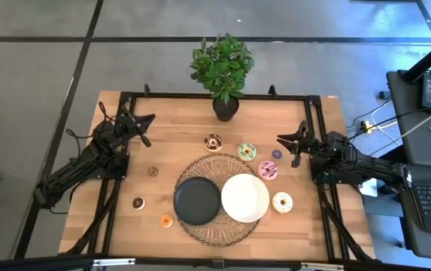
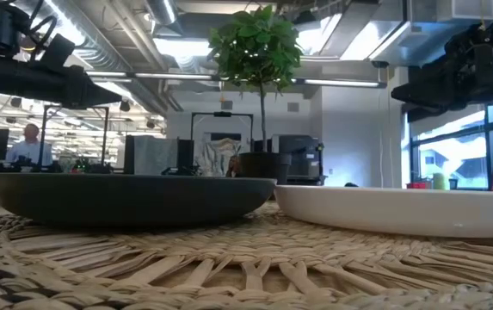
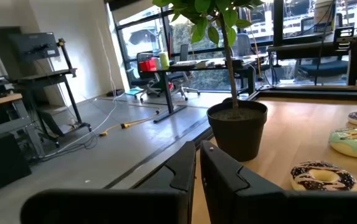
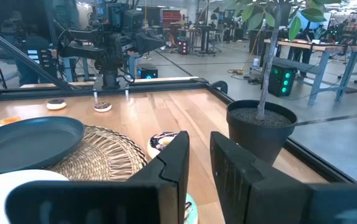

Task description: Pick & Place donuts

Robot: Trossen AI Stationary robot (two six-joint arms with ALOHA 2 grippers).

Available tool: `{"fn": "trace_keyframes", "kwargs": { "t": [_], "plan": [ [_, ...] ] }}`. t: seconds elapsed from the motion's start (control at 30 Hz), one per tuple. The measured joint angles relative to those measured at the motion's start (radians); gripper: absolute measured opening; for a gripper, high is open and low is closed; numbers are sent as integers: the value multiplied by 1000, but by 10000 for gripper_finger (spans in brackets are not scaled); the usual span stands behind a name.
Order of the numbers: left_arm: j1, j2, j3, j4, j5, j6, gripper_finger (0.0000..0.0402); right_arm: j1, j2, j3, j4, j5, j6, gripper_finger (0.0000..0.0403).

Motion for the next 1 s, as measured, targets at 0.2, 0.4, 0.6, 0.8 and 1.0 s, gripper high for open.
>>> {"fn": "trace_keyframes", "kwargs": {
  "t": [0.2,0.4,0.6,0.8,1.0],
  "plan": [
    [0,0,0,0,0,0,21,0,0,0,0,0,1,69],
    [0,0,0,0,0,0,20,0,0,0,0,0,1,69],
    [0,0,0,0,0,0,20,0,0,0,0,0,0,69],
    [0,0,0,0,0,0,22,0,0,0,0,0,0,69],
    [0,0,0,0,0,0,20,0,0,0,0,-1,148,69]
  ]
}}
